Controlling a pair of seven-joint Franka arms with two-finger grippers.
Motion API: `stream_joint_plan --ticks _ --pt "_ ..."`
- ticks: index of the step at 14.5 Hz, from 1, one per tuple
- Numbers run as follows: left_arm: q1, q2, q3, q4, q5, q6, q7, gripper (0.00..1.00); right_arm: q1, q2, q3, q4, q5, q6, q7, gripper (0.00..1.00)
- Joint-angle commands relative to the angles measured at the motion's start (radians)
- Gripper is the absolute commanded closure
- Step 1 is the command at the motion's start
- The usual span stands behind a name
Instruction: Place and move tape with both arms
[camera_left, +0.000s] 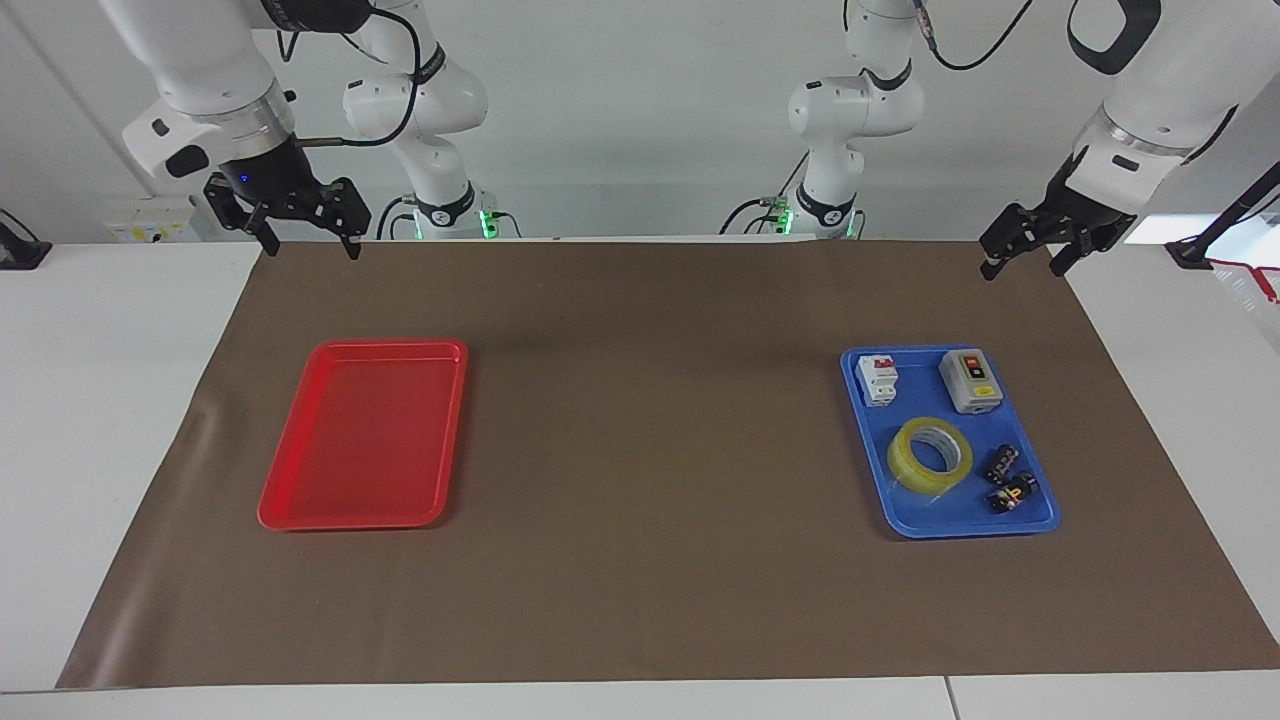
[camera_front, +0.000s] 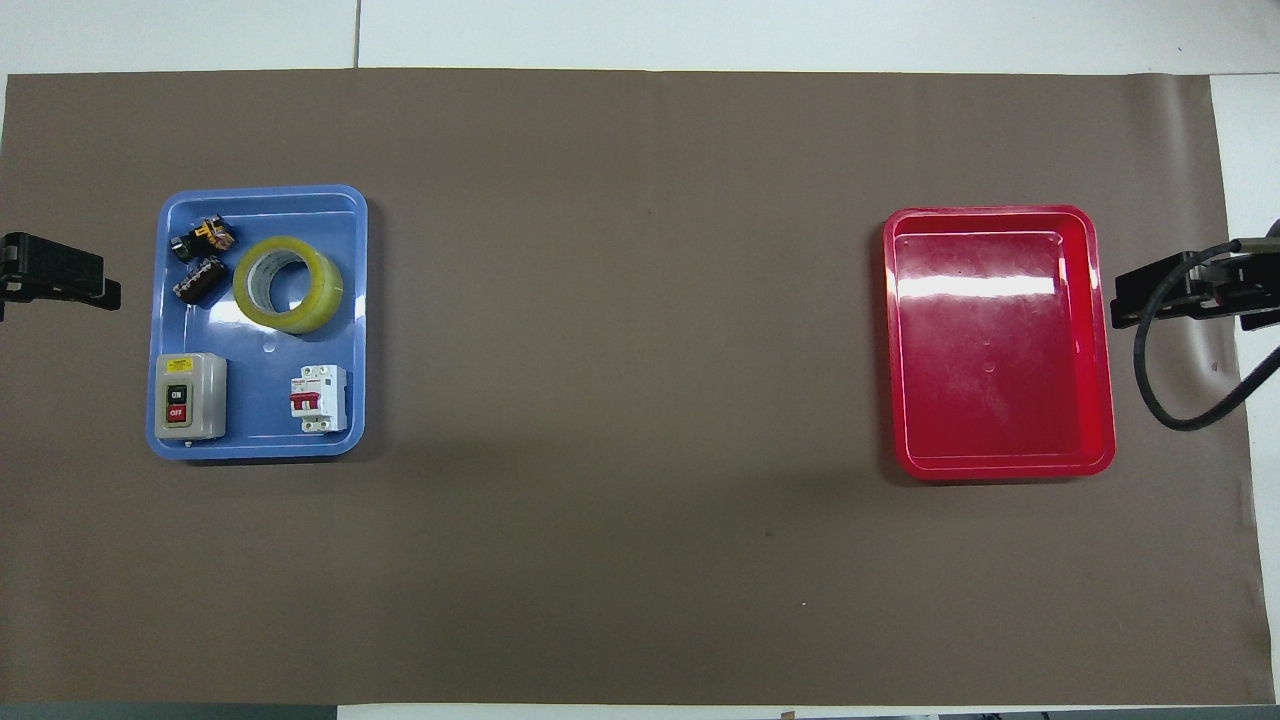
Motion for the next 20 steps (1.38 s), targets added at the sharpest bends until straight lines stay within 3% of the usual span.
stream_joint_plan --ticks 1,13,20 --pt "-0.001 -0.023 0.003 -0.025 0.015 0.012 0.011 0.00 -0.011 -0.008 0.011 -0.003 -0.012 -0.008 -0.022 0.00" --pt "-0.010 -0.024 0.003 -0.025 0.015 -0.003 0.000 0.00 -0.013 -0.009 0.011 -0.007 -0.010 0.000 -0.022 0.00" --pt "-0.011 -0.008 0.003 -0.034 0.015 0.070 0.010 0.00 -0.020 -0.009 0.011 -0.007 -0.008 0.000 -0.022 0.00"
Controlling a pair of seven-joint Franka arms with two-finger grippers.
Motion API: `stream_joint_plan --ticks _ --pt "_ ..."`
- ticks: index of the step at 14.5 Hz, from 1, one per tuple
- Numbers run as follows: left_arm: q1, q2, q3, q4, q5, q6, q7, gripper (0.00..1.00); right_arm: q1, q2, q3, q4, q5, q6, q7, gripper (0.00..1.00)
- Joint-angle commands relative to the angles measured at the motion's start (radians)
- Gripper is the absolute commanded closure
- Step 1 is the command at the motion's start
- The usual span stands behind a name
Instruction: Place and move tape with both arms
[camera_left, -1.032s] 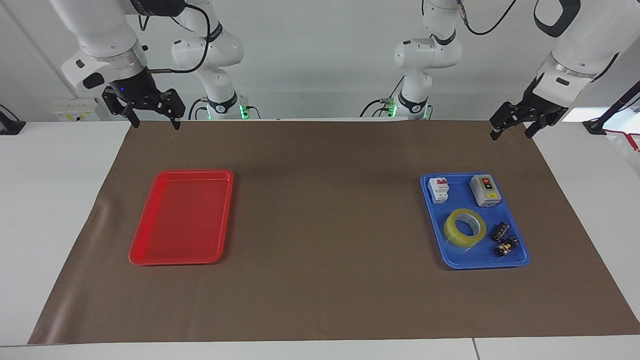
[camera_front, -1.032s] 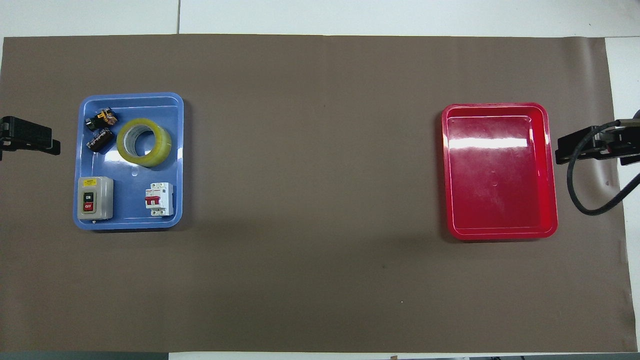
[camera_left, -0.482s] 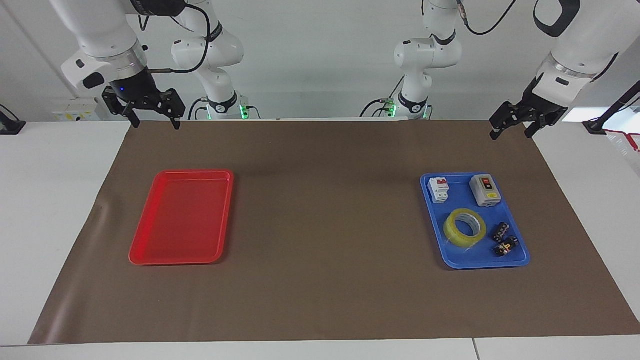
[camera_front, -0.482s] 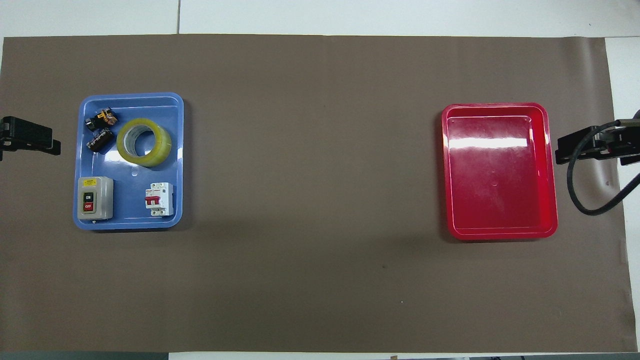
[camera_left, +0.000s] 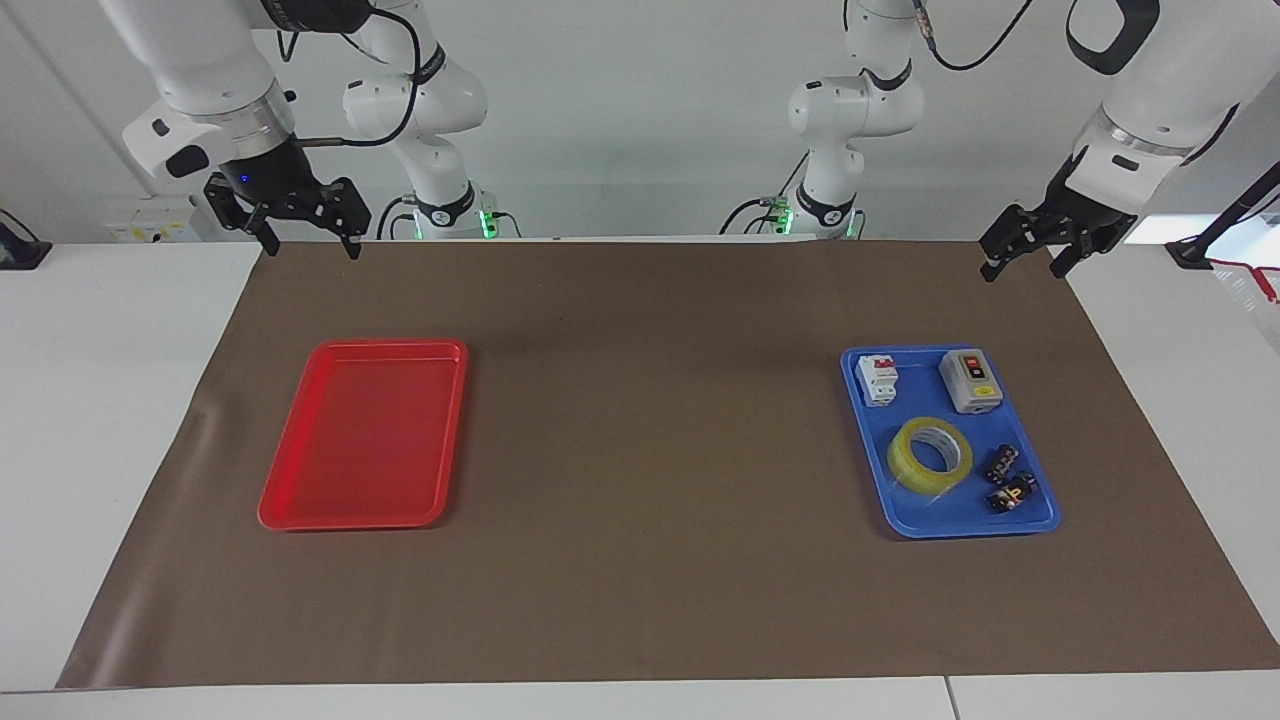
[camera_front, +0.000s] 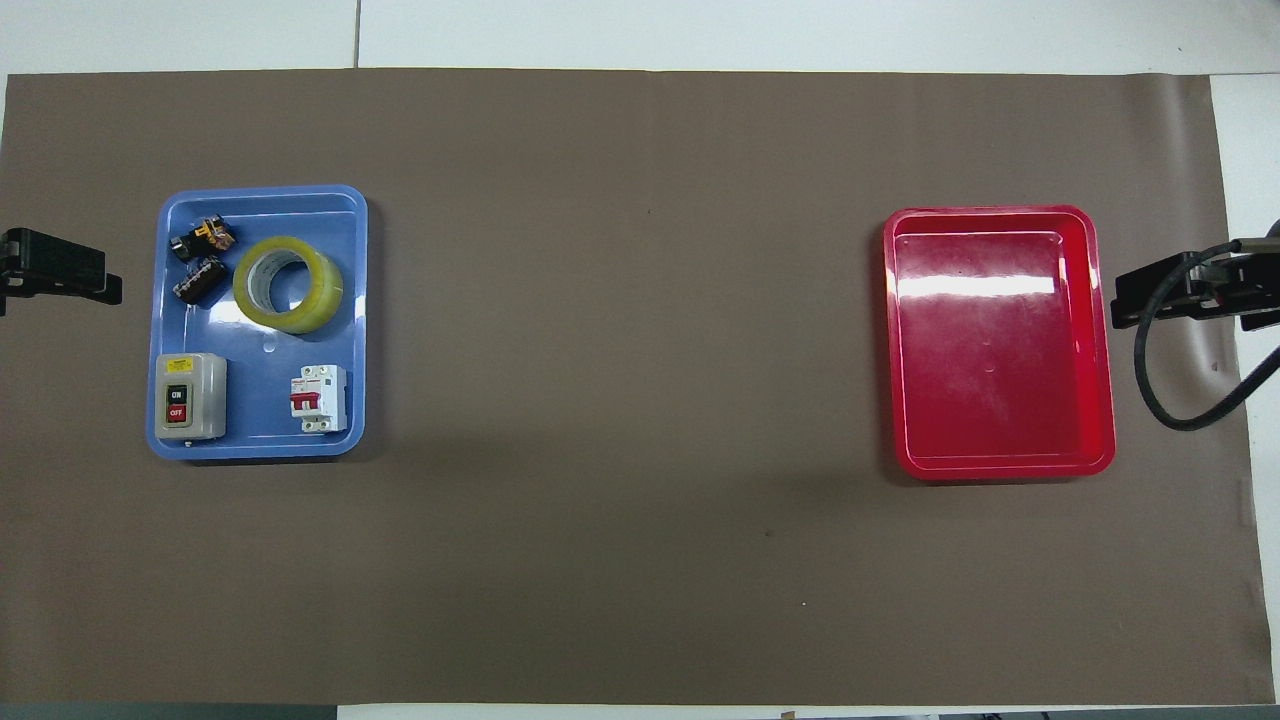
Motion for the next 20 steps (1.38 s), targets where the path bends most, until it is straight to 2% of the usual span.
stream_joint_plan --ticks 1,5,9,15,20 --pt "-0.010 -0.003 0.005 -0.041 0.015 0.067 0.008 0.00 -0.019 -0.009 0.010 -0.007 -0.008 0.000 -0.022 0.00" --pt "-0.010 0.050 0.007 -0.121 0.015 0.246 0.008 0.00 -0.018 -0.009 0.010 -0.007 -0.008 0.000 -0.022 0.00" --pt "-0.005 0.162 0.007 -0.145 0.018 0.395 0.010 0.00 -0.019 -0.009 0.010 -0.006 -0.007 0.000 -0.022 0.00" --pt "0.034 0.234 0.007 -0.309 0.030 0.705 0.014 0.00 -0.021 -0.009 0.010 -0.007 -0.005 0.000 -0.022 0.00" --pt "0.044 0.257 0.007 -0.391 0.030 0.798 0.013 0.00 -0.022 -0.009 0.010 -0.007 -0.001 0.000 -0.022 0.00"
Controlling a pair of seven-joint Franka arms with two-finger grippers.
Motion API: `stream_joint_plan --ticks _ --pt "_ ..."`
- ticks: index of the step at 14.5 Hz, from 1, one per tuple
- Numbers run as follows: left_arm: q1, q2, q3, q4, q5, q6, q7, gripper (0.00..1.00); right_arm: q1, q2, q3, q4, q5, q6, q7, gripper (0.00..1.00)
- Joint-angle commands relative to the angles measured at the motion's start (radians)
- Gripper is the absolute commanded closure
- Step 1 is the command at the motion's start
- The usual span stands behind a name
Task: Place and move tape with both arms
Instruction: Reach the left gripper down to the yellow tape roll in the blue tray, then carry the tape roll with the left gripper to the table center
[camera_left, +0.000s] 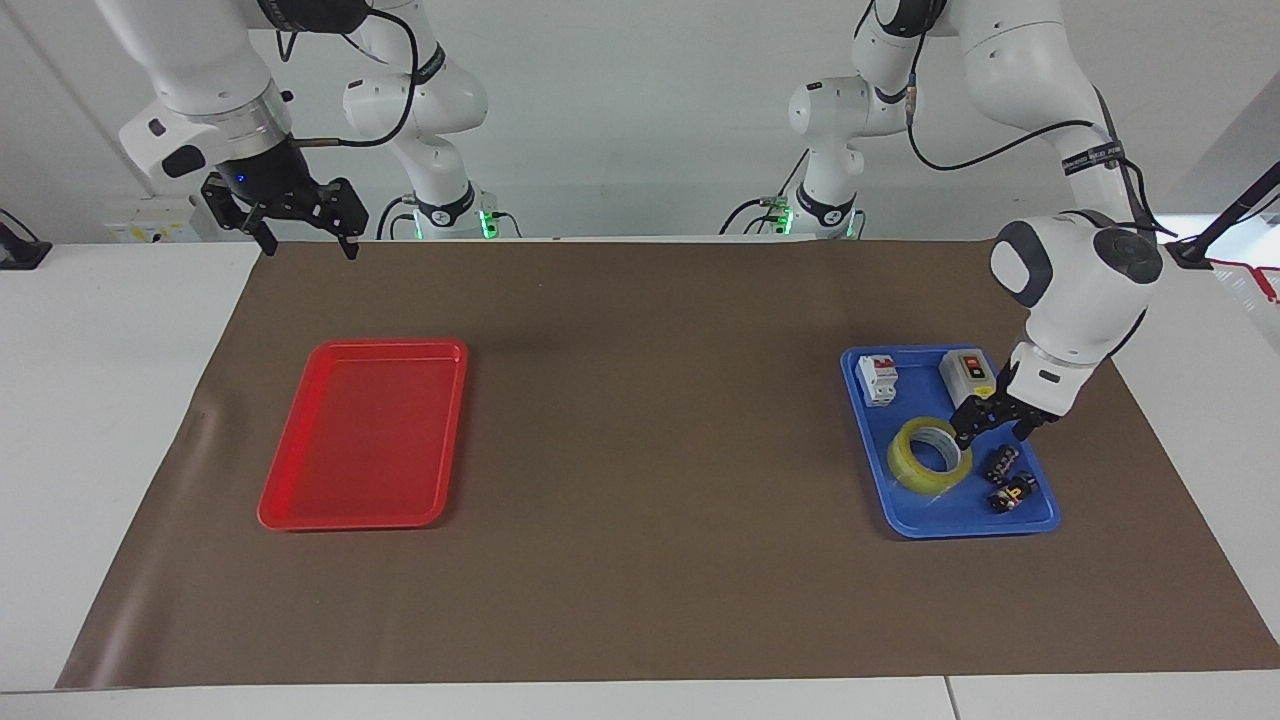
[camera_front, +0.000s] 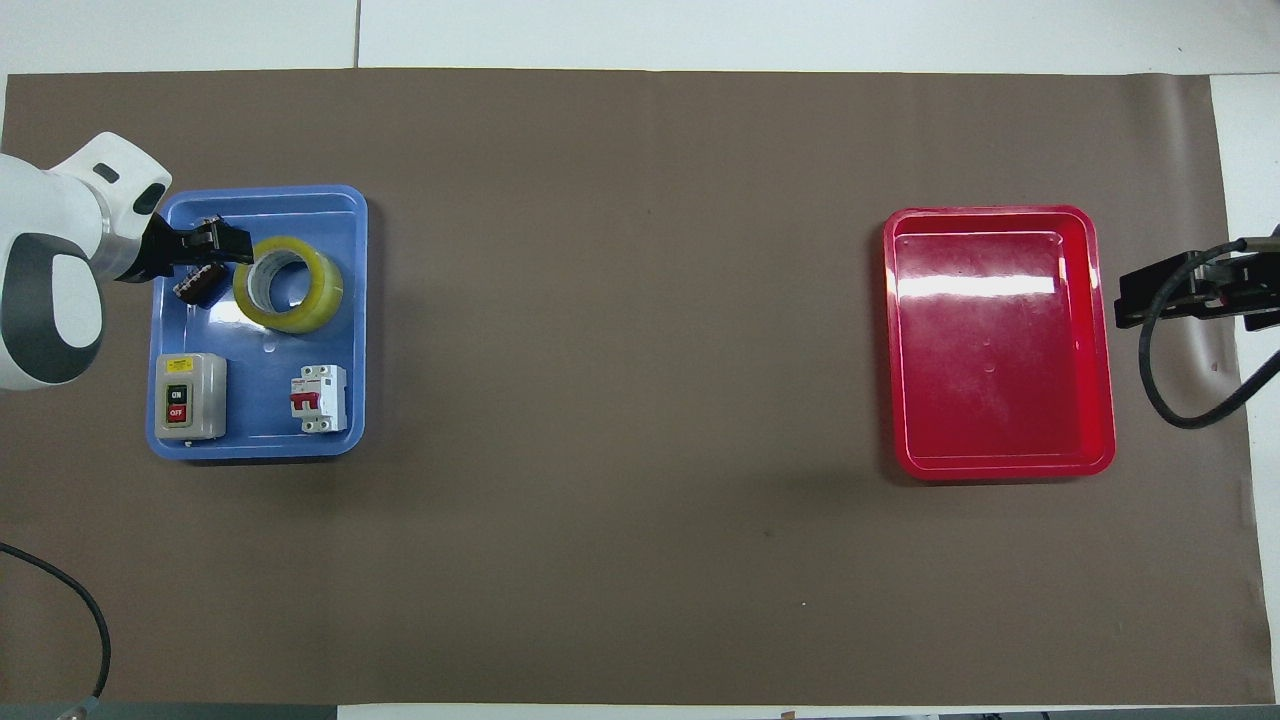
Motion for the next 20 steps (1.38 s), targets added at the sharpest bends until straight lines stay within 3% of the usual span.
stream_joint_plan --ticks 1,6,8,10,11,15,20 --pt "-0.001 -0.011 0.000 -0.084 0.019 0.091 0.008 0.02 -0.018 -0.009 0.010 -0.007 -0.002 0.000 -0.021 0.00" --pt "-0.010 0.014 0.000 -0.121 0.019 0.151 -0.001 0.16 -0.018 -0.009 0.010 -0.007 -0.001 0.000 -0.022 0.00" --pt "-0.012 0.007 0.000 -0.150 0.019 0.167 -0.001 0.35 -0.018 -0.009 0.010 -0.007 -0.001 0.000 -0.021 0.00" --pt "-0.021 0.003 0.000 -0.161 0.019 0.165 -0.001 0.71 -0.018 -0.009 0.010 -0.007 -0.001 0.000 -0.021 0.00" --pt "-0.021 0.003 0.000 -0.159 0.019 0.164 -0.001 0.76 -0.018 -0.009 0.010 -0.007 -0.001 0.000 -0.021 0.00" --pt "-0.019 -0.032 0.000 -0.149 0.019 0.121 0.002 0.88 -0.018 -0.009 0.010 -0.007 -0.001 0.000 -0.021 0.00" --pt "-0.050 -0.082 -0.001 0.031 0.019 -0.175 -0.012 0.88 -0.018 -0.009 0.010 -0.007 -0.001 0.000 -0.021 0.00"
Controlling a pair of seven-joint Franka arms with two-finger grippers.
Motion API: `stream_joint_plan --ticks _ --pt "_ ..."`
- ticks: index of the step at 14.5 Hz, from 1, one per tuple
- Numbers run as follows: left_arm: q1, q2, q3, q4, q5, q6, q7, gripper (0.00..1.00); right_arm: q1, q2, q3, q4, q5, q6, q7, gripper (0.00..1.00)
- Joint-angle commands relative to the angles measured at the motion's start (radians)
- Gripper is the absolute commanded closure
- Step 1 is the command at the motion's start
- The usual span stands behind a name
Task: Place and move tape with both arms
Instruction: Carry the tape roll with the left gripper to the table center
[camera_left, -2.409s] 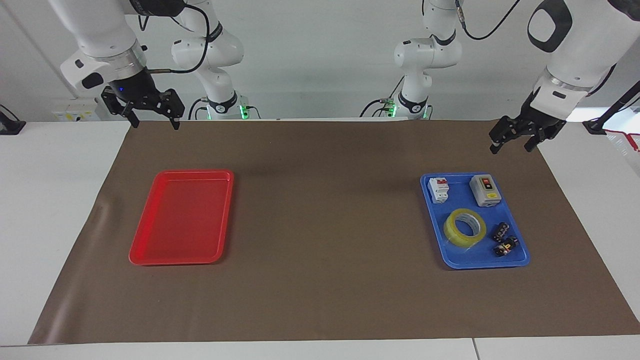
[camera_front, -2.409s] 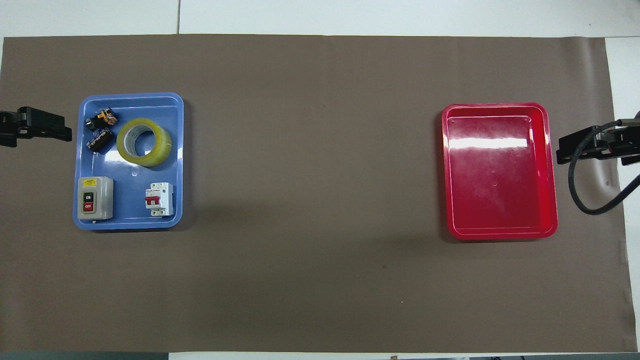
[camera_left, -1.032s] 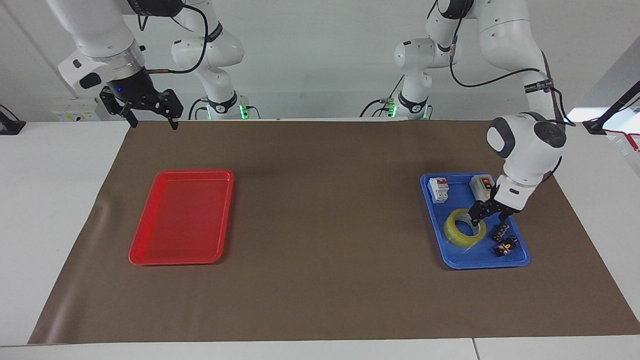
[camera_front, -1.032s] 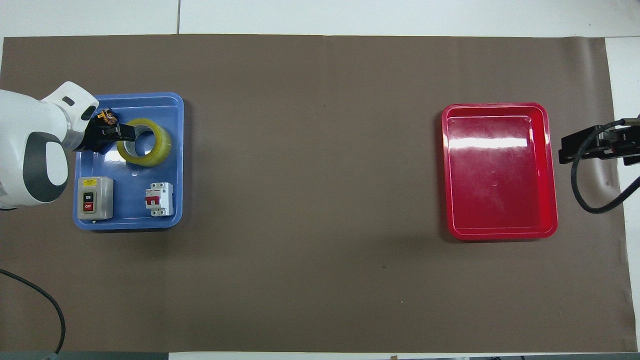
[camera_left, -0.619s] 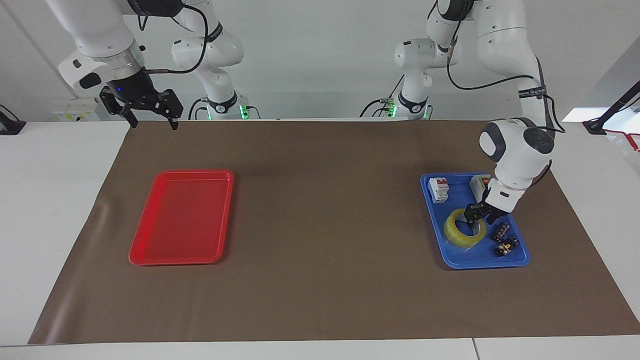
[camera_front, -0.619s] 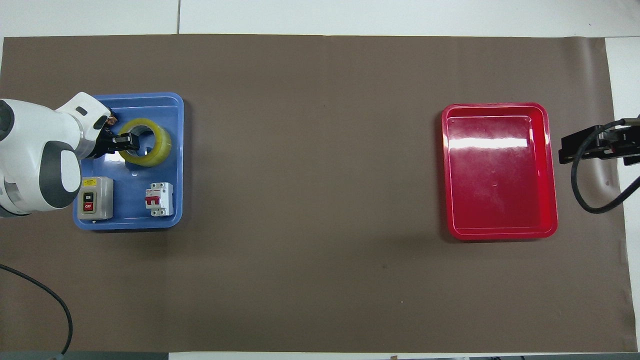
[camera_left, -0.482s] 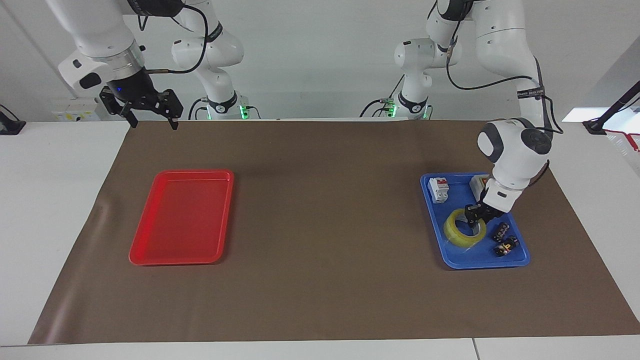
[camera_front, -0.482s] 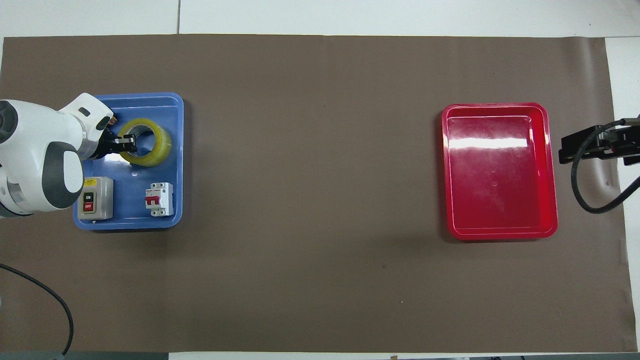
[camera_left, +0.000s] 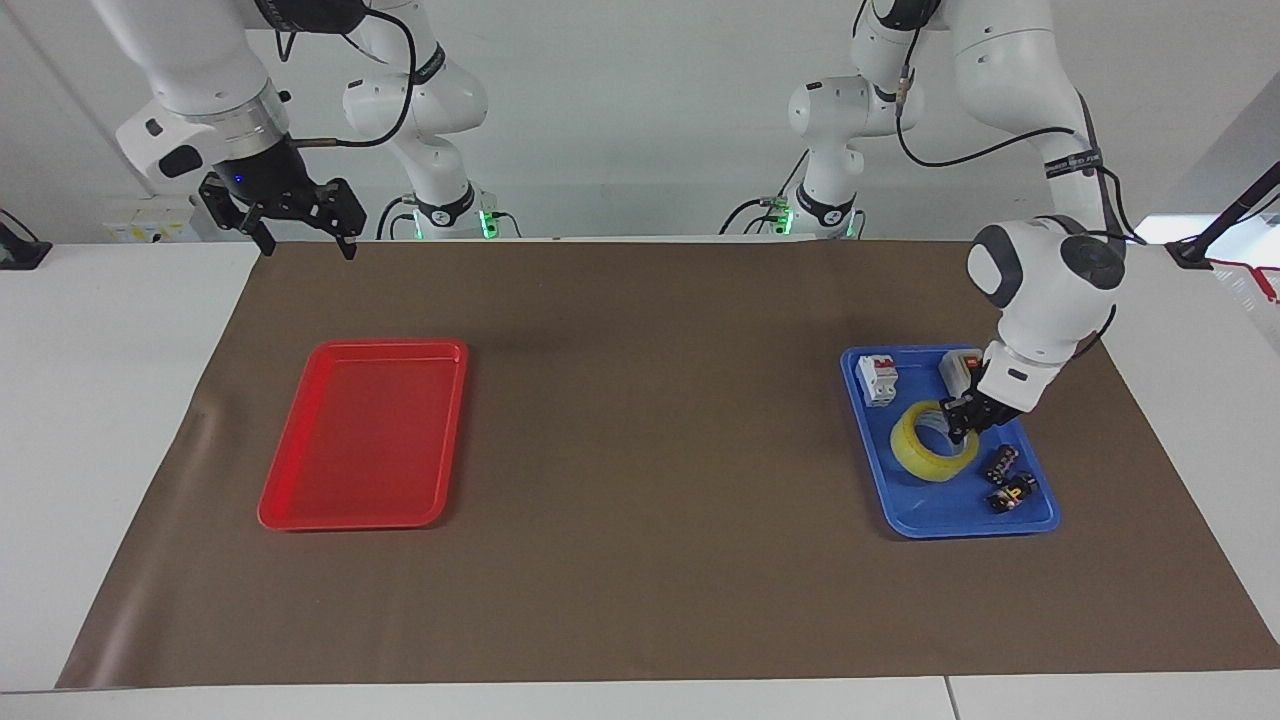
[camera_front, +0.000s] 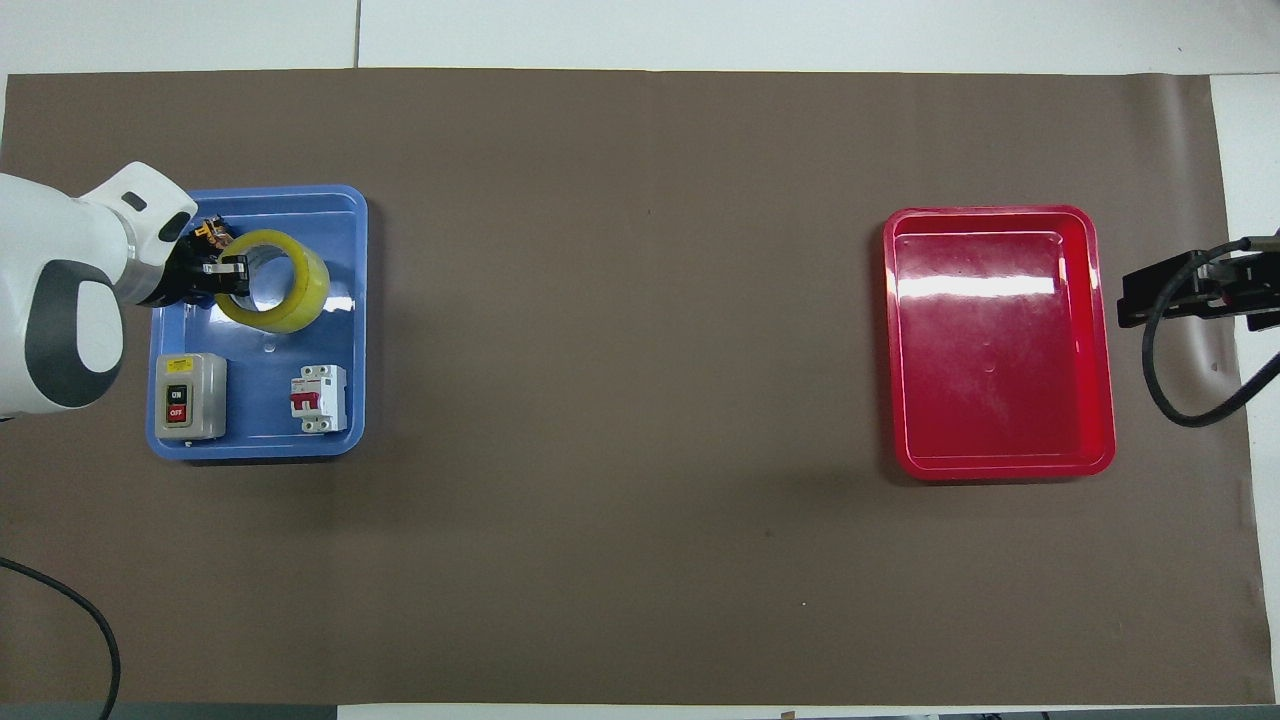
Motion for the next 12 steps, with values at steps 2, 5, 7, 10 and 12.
stream_joint_plan --ticks 2,5,7,10,12 --pt "-0.103 -0.020 0.006 0.101 0.017 -0.136 -0.131 0.88 -0.014 -0.009 0.010 -0.007 -0.001 0.000 -0.021 0.00" --pt "-0.259 -0.022 0.006 0.072 0.017 -0.099 -0.391 0.98 -0.014 -0.009 0.010 -0.007 -0.001 0.000 -0.021 0.00" --pt "-0.367 -0.006 0.006 0.071 0.045 -0.057 -0.583 1.00 -0.014 -0.009 0.010 -0.007 -0.001 0.000 -0.021 0.00" --pt "-0.502 0.029 0.006 0.071 0.099 0.002 -0.791 1.00 -0.014 -0.009 0.010 -0.007 -0.001 0.000 -0.021 0.00" --pt "-0.569 0.056 0.006 0.074 0.100 0.042 -0.855 1.00 -0.014 -0.009 0.010 -0.007 -0.001 0.003 -0.021 0.00"
